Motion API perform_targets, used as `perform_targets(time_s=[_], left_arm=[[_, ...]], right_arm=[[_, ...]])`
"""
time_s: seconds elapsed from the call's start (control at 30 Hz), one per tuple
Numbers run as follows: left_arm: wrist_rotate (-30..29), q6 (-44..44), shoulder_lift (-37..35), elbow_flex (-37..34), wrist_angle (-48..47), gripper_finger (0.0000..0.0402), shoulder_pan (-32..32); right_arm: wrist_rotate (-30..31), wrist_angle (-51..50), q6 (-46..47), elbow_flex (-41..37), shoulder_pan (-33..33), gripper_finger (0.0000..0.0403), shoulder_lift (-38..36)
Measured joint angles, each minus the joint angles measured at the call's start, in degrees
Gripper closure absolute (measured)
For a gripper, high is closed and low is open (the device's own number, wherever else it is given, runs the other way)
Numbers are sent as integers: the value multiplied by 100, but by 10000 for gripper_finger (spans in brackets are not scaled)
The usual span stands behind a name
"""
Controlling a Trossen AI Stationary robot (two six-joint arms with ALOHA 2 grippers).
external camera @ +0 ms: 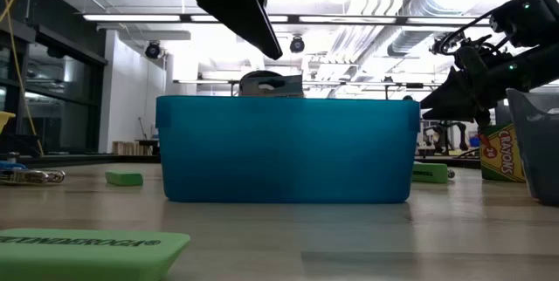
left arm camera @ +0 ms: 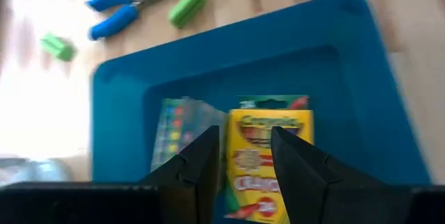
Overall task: Pick & Place School Supplies
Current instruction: Put the yellow crayon box into the blue bin
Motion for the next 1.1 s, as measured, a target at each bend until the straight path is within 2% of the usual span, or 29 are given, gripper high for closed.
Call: perform_targets(time_s=[0.1, 0.3, 0.63, 0.8, 0.93, 1.1], left_arm=[[-64, -54, 0, 0, 2, 277, -3], [-1083, 406, -15, 7, 10, 277, 2], [-1212, 979, 89, 103, 29, 277, 248], [-1562, 1056, 329, 103, 91, 277, 419], [-1477, 997, 482, 103, 114, 277, 511], [-730, 618, 479, 103, 114, 277, 512]], right_arm=[[0, 0, 0, -2, 0, 206, 0], [0, 0, 0, -2, 0, 206, 0], [2, -1, 0, 1, 0, 206, 1], [0, -2, 0, 0, 0, 206, 2], [0, -2, 0, -2, 0, 206, 1], [1, -1, 0, 0, 0, 206, 1]])
